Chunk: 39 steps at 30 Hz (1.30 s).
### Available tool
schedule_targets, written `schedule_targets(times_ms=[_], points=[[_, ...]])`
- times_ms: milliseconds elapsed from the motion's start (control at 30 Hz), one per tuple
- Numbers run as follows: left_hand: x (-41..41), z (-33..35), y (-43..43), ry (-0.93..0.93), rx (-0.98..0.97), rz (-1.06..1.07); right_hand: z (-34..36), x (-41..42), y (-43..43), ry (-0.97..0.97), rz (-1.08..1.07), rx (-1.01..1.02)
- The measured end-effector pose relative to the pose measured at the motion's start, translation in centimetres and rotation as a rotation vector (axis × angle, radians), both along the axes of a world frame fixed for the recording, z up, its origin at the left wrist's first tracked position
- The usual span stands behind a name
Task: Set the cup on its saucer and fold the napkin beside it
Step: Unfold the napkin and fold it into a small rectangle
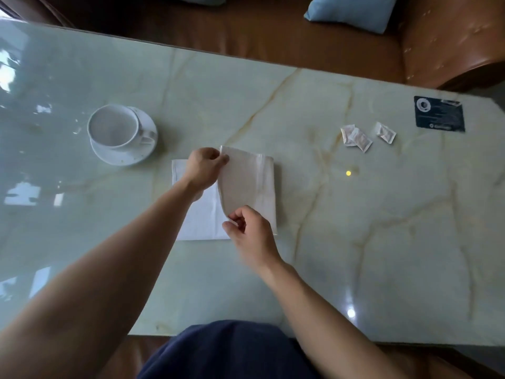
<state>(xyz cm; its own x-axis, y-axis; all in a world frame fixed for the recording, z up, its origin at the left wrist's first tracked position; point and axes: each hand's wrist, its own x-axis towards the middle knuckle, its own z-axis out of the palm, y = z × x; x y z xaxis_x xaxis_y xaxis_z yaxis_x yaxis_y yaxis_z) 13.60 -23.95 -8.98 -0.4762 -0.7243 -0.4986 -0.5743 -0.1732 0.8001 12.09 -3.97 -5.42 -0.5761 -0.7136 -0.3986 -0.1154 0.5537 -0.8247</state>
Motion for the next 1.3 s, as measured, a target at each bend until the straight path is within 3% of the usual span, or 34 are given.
schedule_targets(times_ms=[200, 433, 767, 1000, 1067, 1133, 1233, 1300], points=[[5.5, -1.8, -2.4, 0.004, 0.037, 0.041, -1.2, 4.0, -2.5, -0.01, 0.118, 0.03], [8.6, -3.6, -4.2, -0.096, -0.068, 0.106, -2.9, 7.1, -5.2, 0.038, 0.177, 0.03], [8.7, -4.0, -4.8, -0.154, -0.126, 0.068, -5.1, 9.1, -6.1, 0.145, 0.223, 0.036], [8.9, -3.6, -4.0, -0.213, -0.22, 0.044, -5.9, 9.3, -5.8, 0.103, 0.29, 0.02], [9.3, -3.3, -2.9, -0.29, -0.353, 0.028, -5.9, 8.6, -4.7, 0.179, 0.28, -0.032], [10.1, -3.1, -0.8, -0.313, -0.55, -0.012, -6.0, 7.2, -3.4, 0.385, 0.184, -0.057], [10.9, -3.4, 3.1, -0.262, -0.738, -0.193, -6.5, 4.3, -2.9, 0.711, 0.053, 0.061], [11.1, -4.2, 5.4, -0.25, -0.792, -0.377, -6.9, 2.7, -3.4, 0.771, 0.129, 0.17]])
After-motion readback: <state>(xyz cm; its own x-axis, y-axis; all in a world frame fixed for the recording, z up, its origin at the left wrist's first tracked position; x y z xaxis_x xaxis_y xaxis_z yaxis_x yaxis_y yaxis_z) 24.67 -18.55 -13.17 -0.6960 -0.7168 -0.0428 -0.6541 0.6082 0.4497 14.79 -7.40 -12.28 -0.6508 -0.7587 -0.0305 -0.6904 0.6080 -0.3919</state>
